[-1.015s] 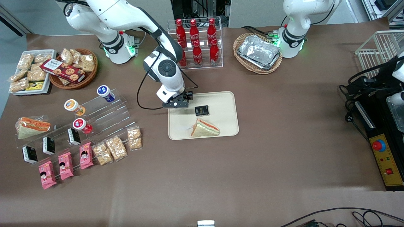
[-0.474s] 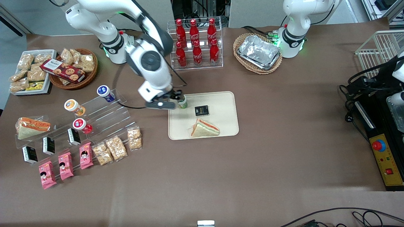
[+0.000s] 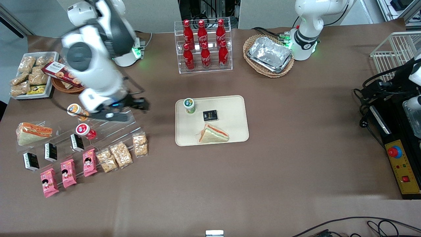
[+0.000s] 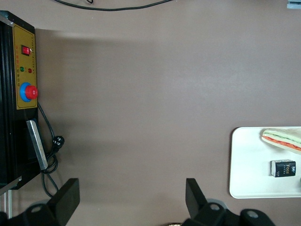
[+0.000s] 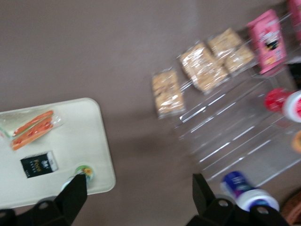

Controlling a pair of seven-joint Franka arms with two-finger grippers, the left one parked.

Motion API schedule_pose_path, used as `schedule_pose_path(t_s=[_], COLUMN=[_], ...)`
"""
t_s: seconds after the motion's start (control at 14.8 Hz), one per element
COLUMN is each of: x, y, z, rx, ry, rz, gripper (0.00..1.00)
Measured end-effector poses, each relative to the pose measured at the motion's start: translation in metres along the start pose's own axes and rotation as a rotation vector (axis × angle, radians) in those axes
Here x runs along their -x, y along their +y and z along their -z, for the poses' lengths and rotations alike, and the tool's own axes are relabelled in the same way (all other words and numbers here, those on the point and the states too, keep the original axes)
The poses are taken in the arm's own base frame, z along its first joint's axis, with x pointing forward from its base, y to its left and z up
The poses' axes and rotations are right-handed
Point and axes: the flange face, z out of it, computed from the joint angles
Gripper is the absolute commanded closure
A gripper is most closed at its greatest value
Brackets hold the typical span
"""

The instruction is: Place green gum on tray

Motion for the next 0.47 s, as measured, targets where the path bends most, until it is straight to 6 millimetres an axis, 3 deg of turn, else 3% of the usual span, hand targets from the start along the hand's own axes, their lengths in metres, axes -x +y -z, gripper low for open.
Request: schedule_pose_path(t_s=[0.27,0.47], x=[-0.033,-0.054], y=[0.104,0.197], z=[0.059,0.084], rx=[-0.018,-0.021], ry=[0.057,0.106], rz=[0.062,0.111], gripper=[0.0,0.0])
